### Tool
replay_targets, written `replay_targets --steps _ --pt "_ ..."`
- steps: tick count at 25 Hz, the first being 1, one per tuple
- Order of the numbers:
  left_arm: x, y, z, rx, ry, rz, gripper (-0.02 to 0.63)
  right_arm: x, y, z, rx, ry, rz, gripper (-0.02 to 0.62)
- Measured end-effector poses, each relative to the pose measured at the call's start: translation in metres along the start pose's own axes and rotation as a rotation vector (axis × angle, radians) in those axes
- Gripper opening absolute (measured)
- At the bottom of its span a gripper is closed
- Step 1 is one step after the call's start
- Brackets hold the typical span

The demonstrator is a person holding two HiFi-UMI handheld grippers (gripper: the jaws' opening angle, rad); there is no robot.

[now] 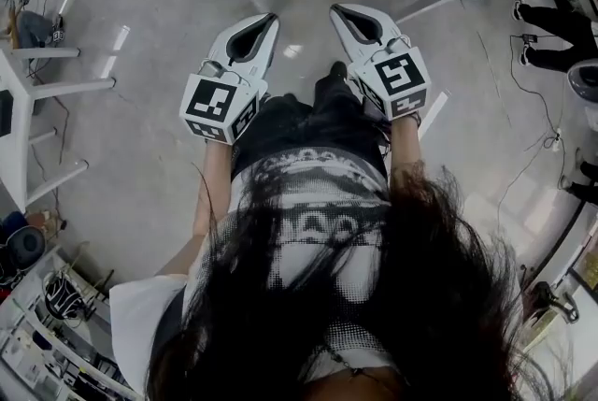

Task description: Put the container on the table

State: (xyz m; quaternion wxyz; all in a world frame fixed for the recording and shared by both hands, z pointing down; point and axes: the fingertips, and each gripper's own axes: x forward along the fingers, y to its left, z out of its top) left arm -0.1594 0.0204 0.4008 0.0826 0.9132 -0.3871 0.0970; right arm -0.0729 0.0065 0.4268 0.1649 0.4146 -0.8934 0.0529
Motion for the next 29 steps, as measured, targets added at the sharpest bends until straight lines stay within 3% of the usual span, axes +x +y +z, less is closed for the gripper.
replay_targets --steps 12,21,29 --pt "-0.034 -0.004 -0.009 0.016 -0.024 -0.012 0.0 -0.012 0.036 -0.005 -0.044 0.01 -0.028 0.003" --pt "-0.04 -0.003 -0.007 0.024 -0.027 -0.007 0.0 -0.023 0.029 -0.004 -0.05 0.014 -0.062 0.003" --pt "-0.037 0.002 -0.021 0.006 0.036 0.006 0.0 -0.03 0.012 -0.012 -0.028 0.021 -0.11 0.003"
